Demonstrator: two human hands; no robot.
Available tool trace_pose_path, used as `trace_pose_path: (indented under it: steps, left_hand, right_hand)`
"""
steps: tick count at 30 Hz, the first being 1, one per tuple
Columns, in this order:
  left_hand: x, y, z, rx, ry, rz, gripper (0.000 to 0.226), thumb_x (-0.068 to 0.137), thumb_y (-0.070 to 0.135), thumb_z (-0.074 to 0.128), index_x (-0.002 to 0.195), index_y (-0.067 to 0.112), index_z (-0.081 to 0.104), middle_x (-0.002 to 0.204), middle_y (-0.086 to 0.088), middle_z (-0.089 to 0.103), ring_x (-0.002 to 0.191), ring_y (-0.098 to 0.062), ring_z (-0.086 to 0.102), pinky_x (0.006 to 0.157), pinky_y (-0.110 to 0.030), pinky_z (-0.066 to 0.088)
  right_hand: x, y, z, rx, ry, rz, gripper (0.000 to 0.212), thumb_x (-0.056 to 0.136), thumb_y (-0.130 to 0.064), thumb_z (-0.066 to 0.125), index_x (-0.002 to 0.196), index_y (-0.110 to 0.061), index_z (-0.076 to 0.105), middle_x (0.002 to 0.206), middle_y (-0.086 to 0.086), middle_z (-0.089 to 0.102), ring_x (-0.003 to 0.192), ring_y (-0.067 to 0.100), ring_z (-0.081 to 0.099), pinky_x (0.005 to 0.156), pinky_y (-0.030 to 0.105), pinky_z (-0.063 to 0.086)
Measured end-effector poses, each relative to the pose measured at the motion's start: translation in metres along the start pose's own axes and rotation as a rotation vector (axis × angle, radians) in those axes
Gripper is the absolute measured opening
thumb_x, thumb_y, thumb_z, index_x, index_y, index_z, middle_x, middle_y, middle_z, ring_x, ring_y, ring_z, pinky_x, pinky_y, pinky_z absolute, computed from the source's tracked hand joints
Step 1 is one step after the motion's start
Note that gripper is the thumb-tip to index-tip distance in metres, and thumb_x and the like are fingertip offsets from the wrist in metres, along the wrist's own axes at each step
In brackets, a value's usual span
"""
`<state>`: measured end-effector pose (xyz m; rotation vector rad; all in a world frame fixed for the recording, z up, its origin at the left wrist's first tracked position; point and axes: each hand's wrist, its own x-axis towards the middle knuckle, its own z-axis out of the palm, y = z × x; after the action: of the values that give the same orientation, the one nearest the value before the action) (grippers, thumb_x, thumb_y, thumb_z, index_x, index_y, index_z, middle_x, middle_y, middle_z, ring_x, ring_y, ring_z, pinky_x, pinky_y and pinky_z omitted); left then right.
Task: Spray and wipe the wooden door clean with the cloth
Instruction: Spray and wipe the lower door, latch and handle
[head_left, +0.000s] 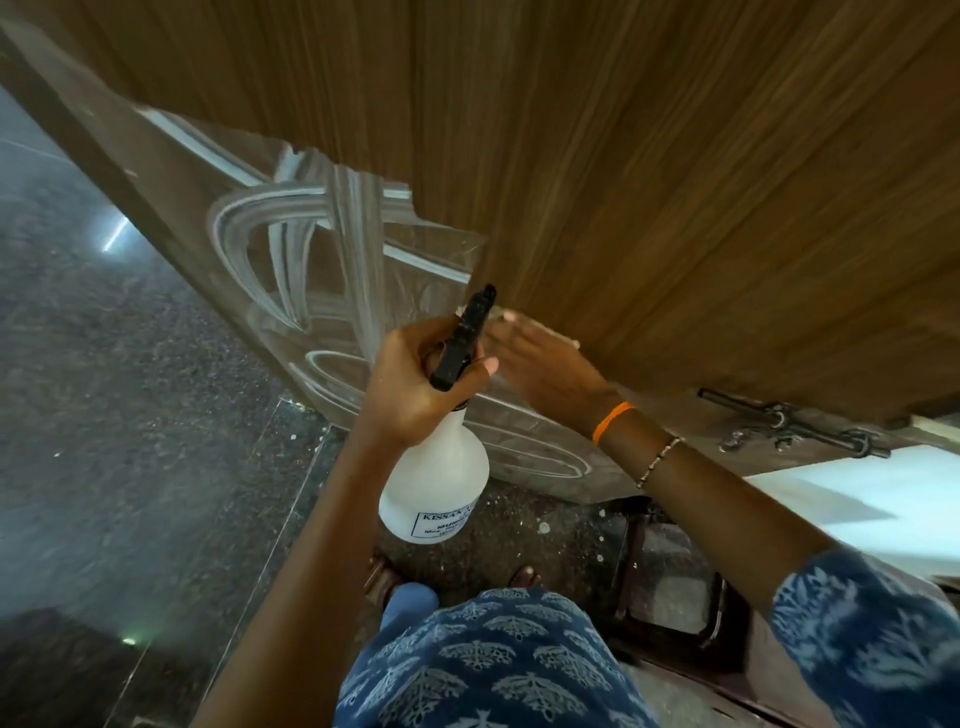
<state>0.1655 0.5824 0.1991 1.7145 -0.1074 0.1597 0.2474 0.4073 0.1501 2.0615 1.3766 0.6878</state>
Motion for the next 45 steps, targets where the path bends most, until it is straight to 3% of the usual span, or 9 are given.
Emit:
trace_pose_path:
  steps: [3, 6, 9, 14, 20, 25, 32, 38, 45]
  left_hand:
    - [-0.002, -0.003, -0.009, 0.004, -0.029, -0.002, 0.037, 0.073, 0.039, 0.065, 0.076, 0.002, 0.063, 0.061, 0.002, 0.057, 0.054, -0.012, 0.052, 0.055, -0.021, 0.04]
    - [-0.001, -0.006, -0.018, -0.007, -0.065, -0.007, 0.035, 0.074, 0.036, 0.065, 0.076, 0.002, 0.062, 0.058, 0.013, 0.056, 0.052, -0.004, 0.051, 0.056, -0.015, 0.038]
    - [0.001, -0.007, -0.026, -0.004, -0.077, 0.007, 0.031, 0.075, 0.036, 0.064, 0.074, 0.005, 0.061, 0.057, 0.016, 0.056, 0.051, -0.003, 0.051, 0.057, -0.013, 0.038]
    - [0.0, -0.007, -0.037, 0.091, -0.035, 0.071, 0.023, 0.077, 0.041, 0.062, 0.07, 0.019, 0.061, 0.057, 0.018, 0.056, 0.051, -0.006, 0.05, 0.053, -0.028, 0.04]
    - [-0.003, -0.004, -0.042, 0.285, 0.119, 0.139, 0.032, 0.078, 0.053, 0.057, 0.057, 0.034, 0.044, 0.051, 0.017, 0.051, 0.042, -0.007, 0.039, 0.047, -0.022, 0.03]
    - [-0.007, -0.009, -0.045, 0.228, 0.112, 0.096, 0.047, 0.078, 0.049, 0.061, 0.063, 0.005, 0.053, 0.049, -0.002, 0.045, 0.043, -0.03, 0.044, 0.045, -0.048, 0.042]
    - [-0.009, -0.003, -0.047, 0.197, 0.131, 0.029, 0.041, 0.076, 0.046, 0.064, 0.073, 0.006, 0.061, 0.056, -0.014, 0.053, 0.049, -0.038, 0.049, 0.048, -0.053, 0.043]
    - [-0.009, -0.008, -0.046, 0.173, 0.192, 0.034, 0.023, 0.077, 0.041, 0.065, 0.067, 0.021, 0.058, 0.054, 0.0, 0.051, 0.045, -0.035, 0.049, 0.046, -0.051, 0.043]
    - [0.001, -0.015, -0.067, 0.099, 0.241, -0.004, 0.041, 0.076, 0.041, 0.064, 0.075, 0.0, 0.061, 0.057, -0.019, 0.054, 0.049, -0.034, 0.052, 0.049, -0.043, 0.047]
  right_hand:
    - [-0.001, -0.013, 0.008, -0.074, -0.084, -0.105, 0.064, 0.081, -0.025, 0.058, 0.135, -0.002, 0.032, 0.138, 0.001, 0.052, 0.131, 0.022, 0.034, 0.111, 0.038, 0.027]
    - [-0.006, -0.008, 0.004, -0.034, 0.026, -0.042, 0.039, 0.099, -0.012, 0.025, 0.138, -0.008, 0.026, 0.145, -0.003, 0.037, 0.132, 0.02, 0.029, 0.112, 0.041, 0.021]
    - [0.001, 0.018, -0.023, -0.091, 0.065, 0.166, 0.055, 0.1, -0.001, -0.007, 0.146, -0.013, 0.02, 0.149, 0.0, 0.024, 0.136, 0.019, 0.024, 0.111, 0.047, 0.013]
    - [0.029, 0.067, -0.056, -0.252, 0.289, 0.524, 0.064, 0.095, -0.004, 0.04, 0.152, -0.012, 0.012, 0.158, 0.003, 0.013, 0.148, 0.024, 0.0, 0.116, 0.05, -0.006]
    - [0.044, 0.053, -0.048, -0.21, 0.421, 0.609, 0.067, 0.091, -0.005, 0.045, 0.151, -0.011, 0.014, 0.149, 0.002, 0.03, 0.148, 0.02, -0.004, 0.118, 0.046, 0.001]
    - [0.05, 0.02, -0.019, -0.172, 0.275, 0.383, 0.075, 0.09, -0.014, 0.047, 0.153, -0.008, 0.006, 0.153, 0.004, 0.021, 0.144, 0.027, 0.015, 0.116, 0.049, 0.005]
    - [0.057, -0.017, 0.008, -0.174, -0.057, -0.162, 0.056, 0.08, -0.032, 0.07, 0.132, -0.017, 0.057, 0.141, 0.0, 0.052, 0.132, 0.018, 0.046, 0.114, 0.045, 0.016]
    - [0.073, 0.025, -0.031, -0.188, 0.163, 0.21, 0.069, 0.092, -0.021, 0.05, 0.153, -0.018, 0.017, 0.16, -0.001, 0.014, 0.145, 0.02, 0.013, 0.111, 0.059, -0.004]
    - [0.107, 0.036, -0.044, -0.114, 0.391, 0.341, 0.045, 0.103, -0.018, 0.035, 0.148, -0.014, 0.033, 0.152, -0.003, 0.036, 0.139, 0.016, 0.03, 0.115, 0.047, 0.009]
